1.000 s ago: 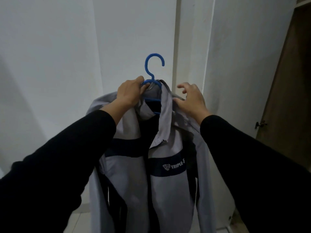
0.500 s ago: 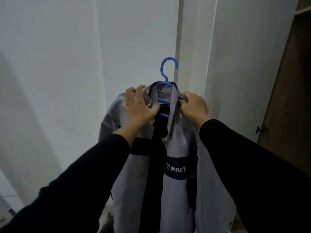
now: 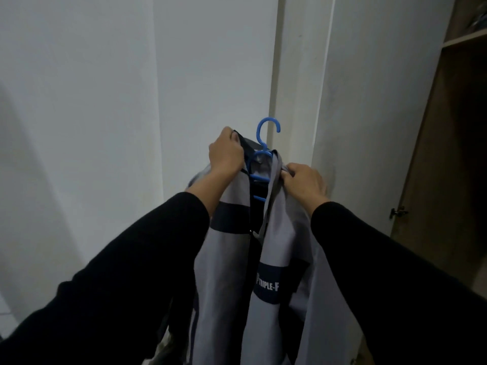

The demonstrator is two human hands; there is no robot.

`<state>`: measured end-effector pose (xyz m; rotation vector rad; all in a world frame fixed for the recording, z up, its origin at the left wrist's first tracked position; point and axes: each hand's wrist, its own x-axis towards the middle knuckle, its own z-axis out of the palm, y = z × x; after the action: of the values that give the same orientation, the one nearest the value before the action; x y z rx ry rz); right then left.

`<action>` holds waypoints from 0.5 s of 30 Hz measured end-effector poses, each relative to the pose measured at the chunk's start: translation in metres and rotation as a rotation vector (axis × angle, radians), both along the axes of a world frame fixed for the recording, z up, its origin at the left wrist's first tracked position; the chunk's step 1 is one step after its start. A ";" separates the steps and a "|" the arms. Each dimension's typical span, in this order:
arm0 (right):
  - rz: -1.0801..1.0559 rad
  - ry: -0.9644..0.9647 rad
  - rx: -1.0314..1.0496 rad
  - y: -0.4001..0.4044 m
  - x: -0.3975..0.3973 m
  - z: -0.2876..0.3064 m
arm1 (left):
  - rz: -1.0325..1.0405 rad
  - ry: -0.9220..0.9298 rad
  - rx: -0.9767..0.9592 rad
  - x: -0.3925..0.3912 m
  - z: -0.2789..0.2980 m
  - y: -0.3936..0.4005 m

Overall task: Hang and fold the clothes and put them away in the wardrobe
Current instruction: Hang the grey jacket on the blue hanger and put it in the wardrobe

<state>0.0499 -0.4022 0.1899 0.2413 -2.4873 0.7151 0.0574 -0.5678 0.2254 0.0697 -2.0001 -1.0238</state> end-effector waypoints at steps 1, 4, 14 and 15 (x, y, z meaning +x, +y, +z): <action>-0.008 -0.004 0.004 0.000 0.001 -0.002 | -0.013 0.002 -0.004 0.000 0.001 0.000; 0.004 0.057 0.004 0.002 0.006 -0.002 | -0.062 -0.075 -0.095 -0.002 -0.013 -0.004; 0.069 0.165 -0.037 0.030 0.019 0.021 | 0.080 0.170 -0.430 0.002 -0.023 -0.023; 0.082 0.167 -0.045 0.032 0.019 0.022 | 0.047 0.087 -0.506 0.000 -0.020 -0.026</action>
<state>0.0688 -0.3702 0.2121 0.3724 -2.3119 0.7517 0.0570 -0.5943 0.2055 -0.1959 -2.1069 -0.4601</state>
